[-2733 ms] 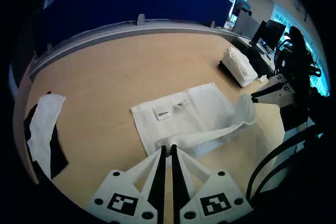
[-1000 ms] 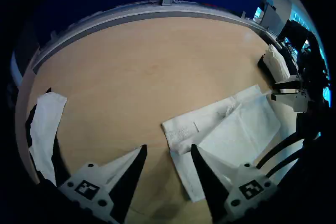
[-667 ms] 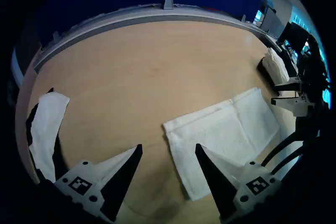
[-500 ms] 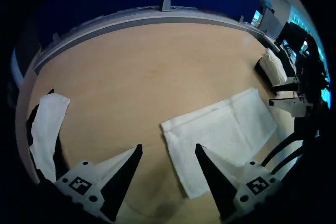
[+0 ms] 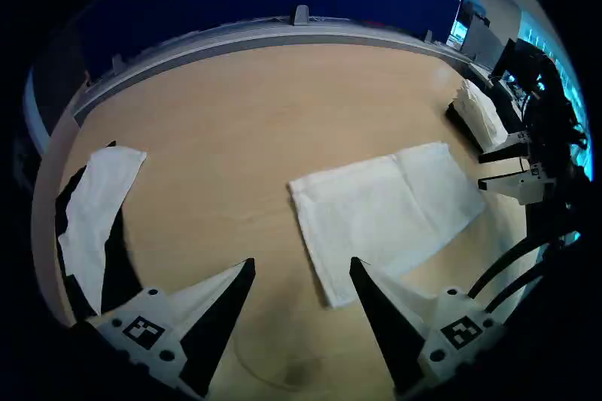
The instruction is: Fold towel
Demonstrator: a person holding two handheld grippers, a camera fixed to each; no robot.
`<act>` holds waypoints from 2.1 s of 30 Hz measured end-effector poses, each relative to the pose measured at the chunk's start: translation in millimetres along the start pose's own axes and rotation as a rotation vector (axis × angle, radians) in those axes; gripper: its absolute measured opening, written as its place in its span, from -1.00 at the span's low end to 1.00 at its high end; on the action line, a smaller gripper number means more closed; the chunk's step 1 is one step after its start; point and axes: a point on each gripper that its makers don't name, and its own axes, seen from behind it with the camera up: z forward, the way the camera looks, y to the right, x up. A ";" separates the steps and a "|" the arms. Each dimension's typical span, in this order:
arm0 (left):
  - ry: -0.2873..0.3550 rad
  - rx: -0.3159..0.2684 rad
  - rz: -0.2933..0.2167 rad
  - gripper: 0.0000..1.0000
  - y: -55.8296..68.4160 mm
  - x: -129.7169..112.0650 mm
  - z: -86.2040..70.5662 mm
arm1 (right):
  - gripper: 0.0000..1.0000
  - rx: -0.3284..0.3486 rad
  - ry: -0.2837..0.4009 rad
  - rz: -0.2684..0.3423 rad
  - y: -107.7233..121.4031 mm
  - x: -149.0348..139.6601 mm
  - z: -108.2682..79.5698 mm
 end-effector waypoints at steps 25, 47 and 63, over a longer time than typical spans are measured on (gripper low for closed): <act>0.013 0.094 -0.109 0.87 4.6 -87.3 -70.8 | 0.84 0.093 -0.076 -0.177 -32.4 -49.7 -12.2; 0.012 0.101 -0.121 0.87 -1.6 -99.9 -80.1 | -0.52 0.098 -0.148 -0.179 -22.0 -63.6 -0.7; 0.013 0.095 -0.130 0.87 -2.4 -100.9 -79.6 | -0.88 0.087 -0.139 -0.160 -22.0 -55.2 -5.2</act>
